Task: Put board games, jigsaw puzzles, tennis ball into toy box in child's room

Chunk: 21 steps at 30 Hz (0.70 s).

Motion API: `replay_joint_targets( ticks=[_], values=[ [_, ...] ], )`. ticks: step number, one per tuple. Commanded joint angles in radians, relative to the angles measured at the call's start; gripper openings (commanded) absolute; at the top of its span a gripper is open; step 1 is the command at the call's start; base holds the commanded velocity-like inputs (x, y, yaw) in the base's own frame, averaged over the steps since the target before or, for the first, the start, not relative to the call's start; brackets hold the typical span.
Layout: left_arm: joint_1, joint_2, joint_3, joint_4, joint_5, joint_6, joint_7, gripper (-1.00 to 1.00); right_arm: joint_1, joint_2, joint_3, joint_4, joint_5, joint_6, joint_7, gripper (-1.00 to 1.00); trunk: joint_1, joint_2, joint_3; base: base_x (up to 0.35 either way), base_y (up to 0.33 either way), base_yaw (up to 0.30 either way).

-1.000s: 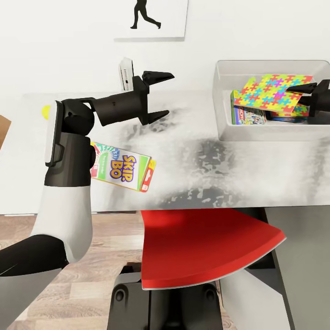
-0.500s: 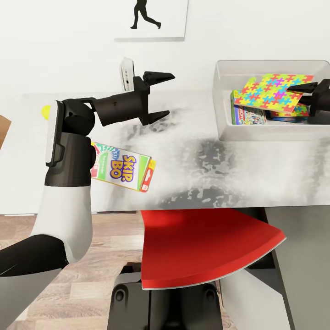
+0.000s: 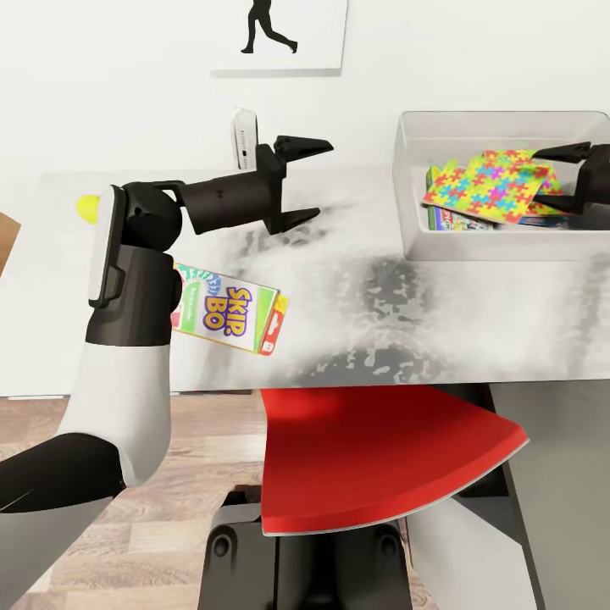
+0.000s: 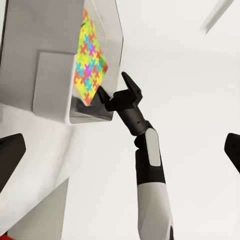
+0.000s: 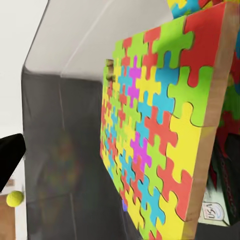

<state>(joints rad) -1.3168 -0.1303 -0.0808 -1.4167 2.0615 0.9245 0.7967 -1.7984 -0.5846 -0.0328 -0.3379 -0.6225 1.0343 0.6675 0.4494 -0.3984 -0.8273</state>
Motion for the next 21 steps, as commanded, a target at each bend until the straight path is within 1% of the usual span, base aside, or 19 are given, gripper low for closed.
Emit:
replay_joint_targets(
  ticks=[1, 7, 21],
  values=[
    [-0.001, 0.000, 0.000, 0.000, 0.009, 0.001, 0.010, 1.00, -0.001, 0.000, -0.008, 0.001, 0.007, 0.004, 0.006, 1.00, 0.001, -0.002, -0.001, 0.000, 0.000, 0.000],
    [-0.001, 0.000, -0.001, 0.000, 0.009, 0.001, 0.010, 1.00, -0.001, 0.000, -0.021, 0.000, 0.007, 0.003, 0.006, 1.00, 0.001, -0.002, -0.001, 0.000, 0.000, 0.000],
    [-0.001, 0.000, -0.002, 0.000, 0.009, 0.001, 0.010, 1.00, -0.002, -0.003, -0.027, -0.007, 0.009, 0.003, 0.005, 1.00, 0.001, -0.002, -0.001, 0.000, 0.000, 0.000]
  ],
)
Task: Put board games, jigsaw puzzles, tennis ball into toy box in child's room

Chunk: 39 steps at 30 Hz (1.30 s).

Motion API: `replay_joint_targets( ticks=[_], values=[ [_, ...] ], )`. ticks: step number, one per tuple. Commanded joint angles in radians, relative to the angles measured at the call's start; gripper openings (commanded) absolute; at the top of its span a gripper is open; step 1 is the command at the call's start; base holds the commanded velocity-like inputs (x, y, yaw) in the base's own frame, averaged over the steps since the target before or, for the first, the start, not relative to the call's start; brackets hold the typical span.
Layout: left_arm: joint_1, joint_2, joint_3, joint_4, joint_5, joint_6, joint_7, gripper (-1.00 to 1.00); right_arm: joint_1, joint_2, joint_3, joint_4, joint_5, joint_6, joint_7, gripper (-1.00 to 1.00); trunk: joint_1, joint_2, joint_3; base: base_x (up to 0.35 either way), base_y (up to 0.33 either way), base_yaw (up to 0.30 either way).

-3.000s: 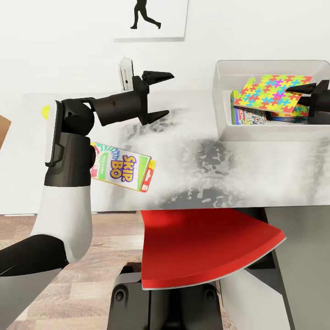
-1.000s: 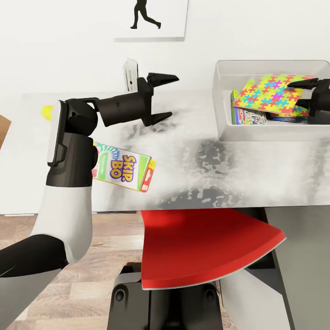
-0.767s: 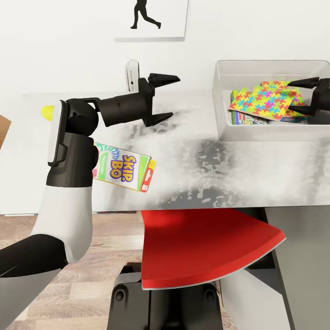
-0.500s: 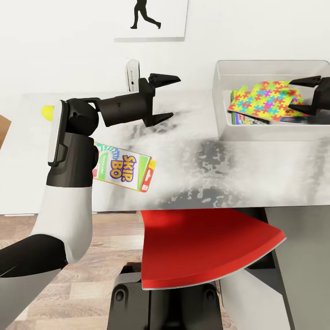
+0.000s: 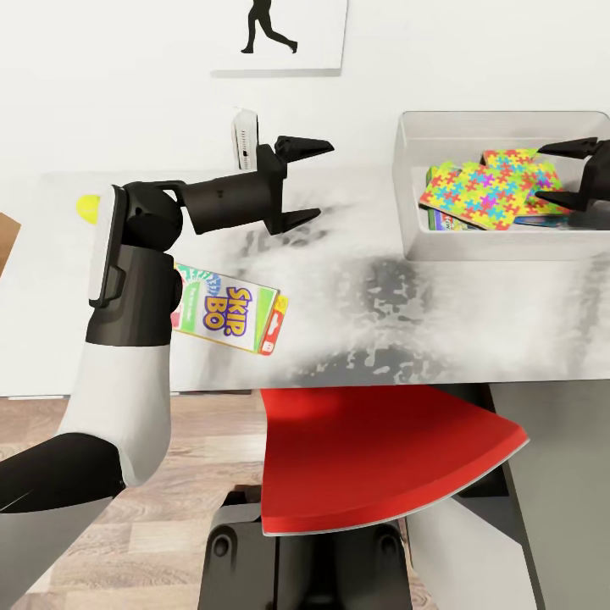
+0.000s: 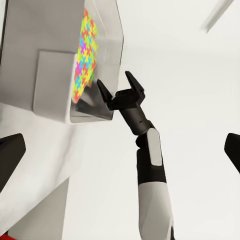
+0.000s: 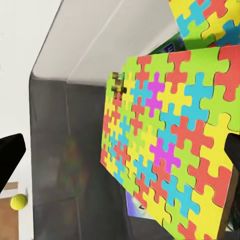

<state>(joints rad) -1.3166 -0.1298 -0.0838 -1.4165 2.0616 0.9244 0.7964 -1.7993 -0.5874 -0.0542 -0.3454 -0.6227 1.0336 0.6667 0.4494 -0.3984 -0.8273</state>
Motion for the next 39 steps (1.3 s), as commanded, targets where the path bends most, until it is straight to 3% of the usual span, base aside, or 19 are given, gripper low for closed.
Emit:
replay_joint_targets(
  ticks=[1, 5, 12, 18, 23, 28, 39],
  values=[
    [-0.001, 0.000, 0.001, 0.000, 0.009, 0.001, 0.010, 1.00, -0.002, -0.002, -0.006, -0.003, 0.009, 0.005, 0.006, 1.00, 0.001, -0.002, -0.001, 0.000, 0.000, 0.000],
    [0.002, 0.001, 0.001, 0.000, 0.008, 0.001, 0.010, 1.00, -0.006, -0.009, -0.008, -0.040, 0.009, 0.008, 0.006, 1.00, 0.001, -0.002, -0.001, 0.000, 0.000, 0.000],
    [0.011, 0.004, 0.001, -0.002, 0.003, 0.001, 0.008, 1.00, 0.006, -0.017, -0.008, -0.256, 0.008, 0.014, 0.007, 1.00, 0.001, -0.002, -0.001, 0.000, 0.000, 0.000],
    [0.030, 0.007, 0.001, -0.012, 0.000, 0.000, 0.002, 1.00, 0.078, -0.039, -0.010, -0.417, 0.002, 0.014, 0.010, 1.00, 0.001, -0.002, -0.001, 0.000, 0.000, 0.000],
    [0.051, 0.009, 0.001, -0.022, -0.003, -0.001, -0.003, 1.00, 0.144, -0.058, -0.011, -0.547, -0.047, 0.014, 0.011, 1.00, 0.001, -0.002, -0.001, -0.001, 0.000, 0.000],
    [0.059, 0.010, 0.001, -0.025, -0.004, -0.001, -0.004, 1.00, 0.191, -0.063, -0.011, -0.615, -0.078, 0.014, 0.011, 1.00, 0.001, -0.002, -0.001, -0.042, 0.008, 0.000],
    [0.065, 0.013, 0.001, -0.028, -0.004, 0.001, -0.005, 1.00, 0.263, -0.067, -0.008, -0.706, -0.103, 0.014, 0.011, 1.00, 0.001, -0.002, -0.001, -0.166, 0.099, 0.000]
  ],
)
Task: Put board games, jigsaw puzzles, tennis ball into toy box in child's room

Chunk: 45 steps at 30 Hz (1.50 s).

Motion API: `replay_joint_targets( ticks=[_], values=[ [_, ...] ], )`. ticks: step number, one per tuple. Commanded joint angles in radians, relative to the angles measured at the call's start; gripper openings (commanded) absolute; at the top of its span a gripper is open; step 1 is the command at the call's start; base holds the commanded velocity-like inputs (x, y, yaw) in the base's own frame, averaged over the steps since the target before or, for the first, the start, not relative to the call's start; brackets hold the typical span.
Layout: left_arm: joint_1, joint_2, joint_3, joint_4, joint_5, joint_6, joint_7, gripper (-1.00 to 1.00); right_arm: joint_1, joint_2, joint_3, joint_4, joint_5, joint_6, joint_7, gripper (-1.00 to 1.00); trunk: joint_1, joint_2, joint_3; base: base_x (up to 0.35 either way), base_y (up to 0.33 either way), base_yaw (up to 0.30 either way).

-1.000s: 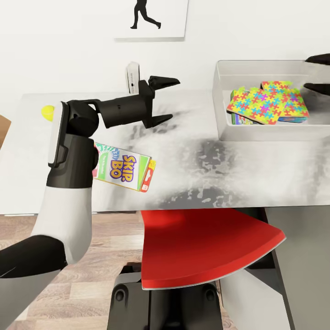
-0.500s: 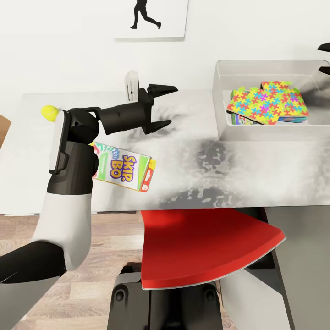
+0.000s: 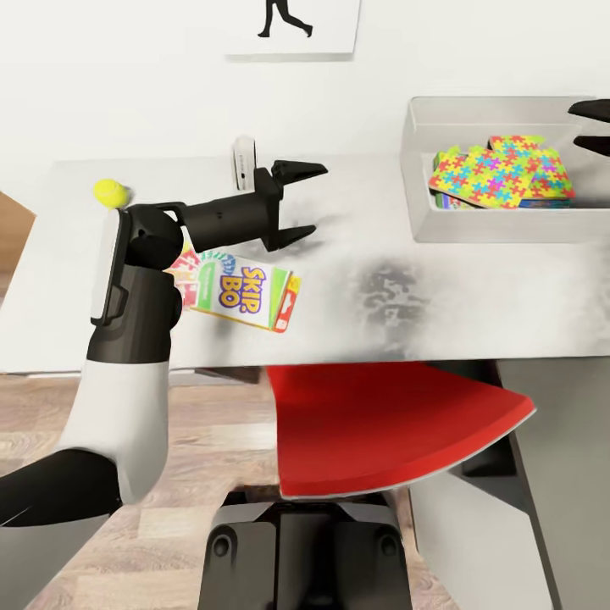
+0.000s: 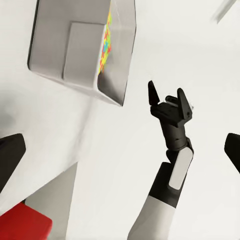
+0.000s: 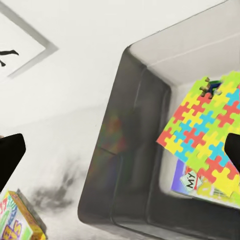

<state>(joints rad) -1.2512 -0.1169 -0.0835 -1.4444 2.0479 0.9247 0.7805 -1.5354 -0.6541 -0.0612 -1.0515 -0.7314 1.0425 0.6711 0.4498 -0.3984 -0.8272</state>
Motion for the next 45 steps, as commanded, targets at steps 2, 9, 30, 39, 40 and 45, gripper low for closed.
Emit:
replay_joint_targets(
  ticks=[2, 9, 30, 39, 40, 45],
  values=[
    [0.002, 0.000, 0.001, 0.000, 0.009, 0.001, 0.010, 1.00, 0.010, 0.000, 0.001, -0.014, 0.003, 0.005, 0.007, 1.00, 0.000, -0.002, -0.001, -0.216, 0.159, 0.000],
    [0.007, 0.000, 0.002, -0.001, 0.009, 0.002, 0.009, 1.00, 0.027, 0.001, 0.003, -0.029, 0.000, 0.005, 0.007, 1.00, 0.000, -0.002, -0.001, -0.143, 0.107, 0.000],
    [0.011, 0.001, 0.003, -0.003, 0.009, 0.003, 0.010, 1.00, 0.058, 0.003, 0.004, -0.041, -0.001, 0.005, 0.006, 1.00, 0.000, -0.002, -0.001, -0.027, 0.029, 0.000],
    [0.012, 0.001, 0.006, -0.003, 0.009, 0.003, 0.010, 1.00, 0.070, 0.004, 0.004, -0.045, -0.001, 0.005, 0.005, 1.00, 0.000, -0.002, -0.001, -0.004, 0.190, 0.000],
    [0.012, 0.002, 0.006, -0.003, 0.009, 0.003, 0.010, 1.00, 0.072, 0.004, 0.004, -0.046, 0.000, 0.005, 0.004, 1.00, 0.000, -0.002, -0.001, -0.016, 0.250, 0.000],
    [0.012, 0.002, 0.006, -0.003, 0.009, 0.003, 0.009, 1.00, 0.076, 0.004, 0.004, -0.046, 0.000, 0.005, 0.003, 1.00, 0.000, -0.002, -0.001, -0.035, 0.265, 0.000]
  ],
)
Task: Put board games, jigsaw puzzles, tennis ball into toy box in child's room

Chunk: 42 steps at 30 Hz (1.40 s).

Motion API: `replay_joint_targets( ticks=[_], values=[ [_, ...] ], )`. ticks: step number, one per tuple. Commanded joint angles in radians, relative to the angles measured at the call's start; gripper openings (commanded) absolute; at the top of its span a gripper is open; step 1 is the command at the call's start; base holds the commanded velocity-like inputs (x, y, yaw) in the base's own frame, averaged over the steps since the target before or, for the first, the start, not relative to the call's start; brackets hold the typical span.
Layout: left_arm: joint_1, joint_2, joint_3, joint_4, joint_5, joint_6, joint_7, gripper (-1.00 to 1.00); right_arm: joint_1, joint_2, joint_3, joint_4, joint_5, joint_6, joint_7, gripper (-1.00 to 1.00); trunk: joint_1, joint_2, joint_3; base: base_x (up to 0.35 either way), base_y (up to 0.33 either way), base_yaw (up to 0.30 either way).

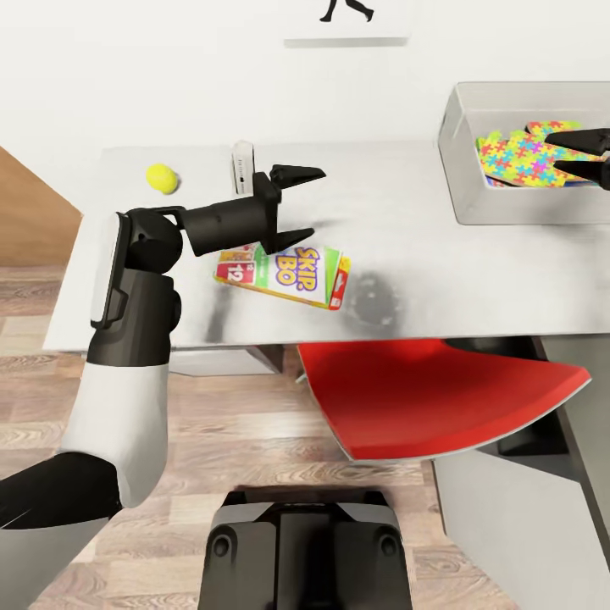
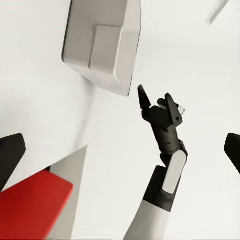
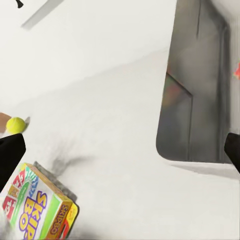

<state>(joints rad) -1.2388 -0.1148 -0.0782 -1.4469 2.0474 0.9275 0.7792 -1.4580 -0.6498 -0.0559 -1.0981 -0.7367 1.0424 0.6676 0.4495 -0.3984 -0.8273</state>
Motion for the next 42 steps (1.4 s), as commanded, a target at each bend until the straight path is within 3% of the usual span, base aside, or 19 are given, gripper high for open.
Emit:
replay_joint_targets(
  ticks=[1, 13, 32, 40, 42],
  values=[
    [-0.001, 0.000, 0.001, 0.000, 0.010, 0.000, 0.010, 1.00, -0.001, 0.000, -0.001, 0.000, 0.006, 0.005, 0.007, 1.00, 0.000, -0.002, -0.001, -0.049, 0.275, 0.000],
    [0.001, 0.001, 0.002, -0.019, 0.009, 0.002, 0.011, 1.00, 0.025, -0.002, 0.000, -0.056, 0.006, 0.005, 0.005, 1.00, 0.000, -0.002, 0.003, -0.028, 0.140, 0.000],
    [0.031, 0.009, 0.001, -0.027, 0.008, 0.002, 0.014, 1.00, 0.053, -0.004, -0.001, -0.108, 0.009, 0.005, 0.003, 1.00, 0.000, -0.002, 0.029, -0.004, 0.019, 0.000],
    [0.054, 0.025, 0.003, -0.028, 0.007, 0.007, 0.017, 1.00, 0.057, -0.004, 0.000, -0.112, 0.011, 0.005, 0.002, 1.00, 0.000, -0.002, 0.042, 0.000, 0.002, 0.000],
    [0.059, 0.039, 0.003, -0.028, 0.007, 0.009, 0.018, 1.00, 0.065, -0.004, 0.000, -0.114, 0.012, 0.005, 0.002, 1.00, 0.000, -0.002, 0.045, 0.000, 0.001, 0.000]
  ],
)
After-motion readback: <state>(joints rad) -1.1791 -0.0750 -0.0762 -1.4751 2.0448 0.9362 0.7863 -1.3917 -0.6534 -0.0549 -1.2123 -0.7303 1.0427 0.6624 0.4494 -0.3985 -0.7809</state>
